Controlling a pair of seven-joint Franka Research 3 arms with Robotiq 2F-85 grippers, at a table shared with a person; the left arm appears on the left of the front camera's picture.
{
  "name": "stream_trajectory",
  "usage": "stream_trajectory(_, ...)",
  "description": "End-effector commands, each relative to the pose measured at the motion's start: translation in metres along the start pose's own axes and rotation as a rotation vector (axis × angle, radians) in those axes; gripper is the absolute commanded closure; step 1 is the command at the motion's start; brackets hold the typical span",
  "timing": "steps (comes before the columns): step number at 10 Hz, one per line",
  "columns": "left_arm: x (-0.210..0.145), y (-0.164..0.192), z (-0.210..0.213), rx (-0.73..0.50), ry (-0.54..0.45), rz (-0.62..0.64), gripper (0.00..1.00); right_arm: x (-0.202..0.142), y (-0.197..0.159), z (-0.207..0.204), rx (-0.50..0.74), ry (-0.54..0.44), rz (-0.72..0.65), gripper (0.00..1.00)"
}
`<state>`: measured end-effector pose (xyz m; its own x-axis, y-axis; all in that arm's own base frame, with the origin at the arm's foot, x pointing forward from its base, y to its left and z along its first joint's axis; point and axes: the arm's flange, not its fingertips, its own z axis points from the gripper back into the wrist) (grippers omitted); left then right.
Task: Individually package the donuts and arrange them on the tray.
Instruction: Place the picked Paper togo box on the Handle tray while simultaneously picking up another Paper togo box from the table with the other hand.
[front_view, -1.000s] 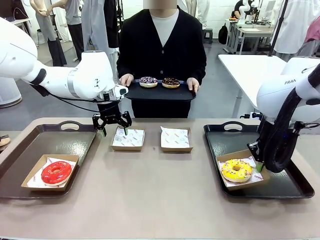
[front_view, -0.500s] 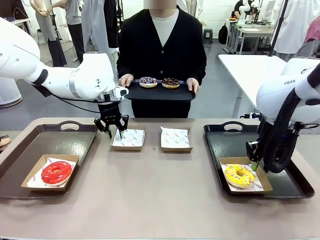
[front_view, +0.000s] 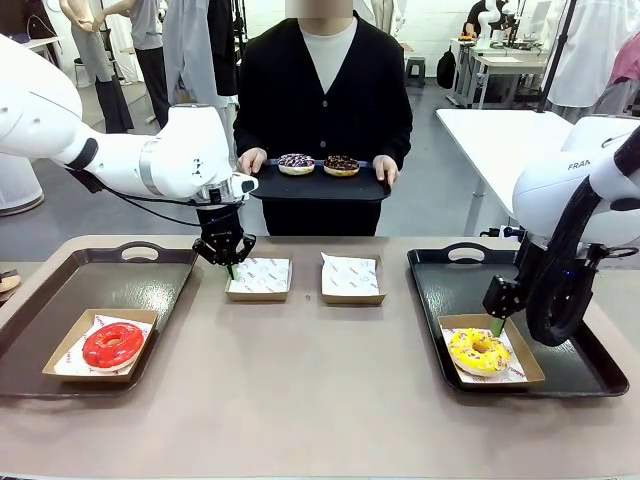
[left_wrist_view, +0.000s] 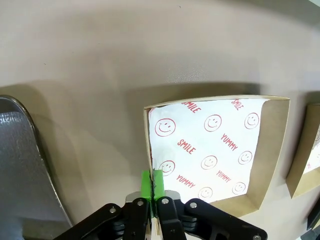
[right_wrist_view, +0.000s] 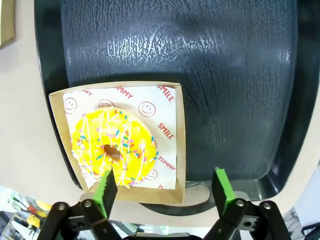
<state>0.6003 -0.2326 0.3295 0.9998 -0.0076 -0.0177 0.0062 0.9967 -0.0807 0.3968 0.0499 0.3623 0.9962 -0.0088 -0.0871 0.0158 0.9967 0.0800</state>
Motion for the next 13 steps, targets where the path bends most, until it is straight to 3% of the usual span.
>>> stream_trajectory(1, 0.007, -0.005, 0.002, 0.043, 0.007, 0.016, 1.0, -0.003, -0.002, -0.004, 0.017, -0.007, 0.006, 0.0)
stream_trajectory(6, -0.002, -0.006, 0.013, 0.084, 0.046, -0.014, 1.0, -0.018, -0.019, 0.018, 0.08, 0.026, 0.012, 0.0)
stream_trajectory(11, -0.031, -0.015, 0.099, 0.024, -0.014, -0.077, 1.0, -0.062, -0.134, 0.098, 0.657, 0.038, 0.06, 0.0)
stream_trajectory(13, -0.036, -0.019, 0.122, 0.031, -0.038, -0.084, 1.0, -0.067, -0.179, 0.109, 0.8, 0.019, 0.048, 0.0)
